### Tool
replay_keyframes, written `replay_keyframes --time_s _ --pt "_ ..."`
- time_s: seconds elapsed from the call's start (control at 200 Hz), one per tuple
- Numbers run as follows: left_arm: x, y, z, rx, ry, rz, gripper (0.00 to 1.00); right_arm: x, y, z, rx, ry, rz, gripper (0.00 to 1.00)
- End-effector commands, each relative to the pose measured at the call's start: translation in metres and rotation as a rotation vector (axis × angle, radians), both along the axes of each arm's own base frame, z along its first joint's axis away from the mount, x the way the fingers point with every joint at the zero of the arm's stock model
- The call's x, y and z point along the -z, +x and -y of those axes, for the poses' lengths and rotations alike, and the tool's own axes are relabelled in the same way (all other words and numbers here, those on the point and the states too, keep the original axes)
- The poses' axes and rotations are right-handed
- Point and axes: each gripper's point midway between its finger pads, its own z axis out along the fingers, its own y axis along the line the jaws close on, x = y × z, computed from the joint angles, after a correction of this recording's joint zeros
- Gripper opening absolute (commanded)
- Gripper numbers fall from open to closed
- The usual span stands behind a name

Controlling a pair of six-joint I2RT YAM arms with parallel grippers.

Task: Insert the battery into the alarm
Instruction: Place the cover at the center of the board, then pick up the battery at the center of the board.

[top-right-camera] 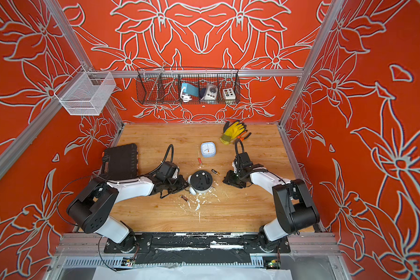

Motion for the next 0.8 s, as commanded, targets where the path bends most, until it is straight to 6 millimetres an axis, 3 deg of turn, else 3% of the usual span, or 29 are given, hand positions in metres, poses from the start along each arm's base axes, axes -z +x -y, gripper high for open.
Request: replay_keyframes --time_s 0.0,0.09,0.28,0.47,0.681,0.796 --pt "0.017 -0.009 -0.009 -0.001 0.061 -0.055 0.23 -0.025 0.019 -0.006 -0.041 -0.007 0.090 0.50" --pt "0.016 -0.008 -0.008 -0.001 0.059 -0.054 0.23 -0.038 0.032 -0.016 -0.087 -0.004 0.135 0.50" --pt "0.014 -0.006 -0.008 0.003 0.064 -0.047 0.22 -0.054 0.062 -0.028 -0.158 -0.163 0.225 0.50" --pt "0.018 -0.008 -0.007 0.006 0.061 -0.056 0.22 -0.068 0.088 -0.059 -0.227 -0.295 0.298 0.50" --pt "0.017 -0.009 -0.007 0.006 0.053 -0.051 0.23 -0.059 0.110 -0.107 -0.316 -0.371 0.332 0.49" --pt "0.017 -0.011 -0.008 0.006 0.054 -0.053 0.23 -0.047 0.126 -0.119 -0.334 -0.459 0.341 0.49"
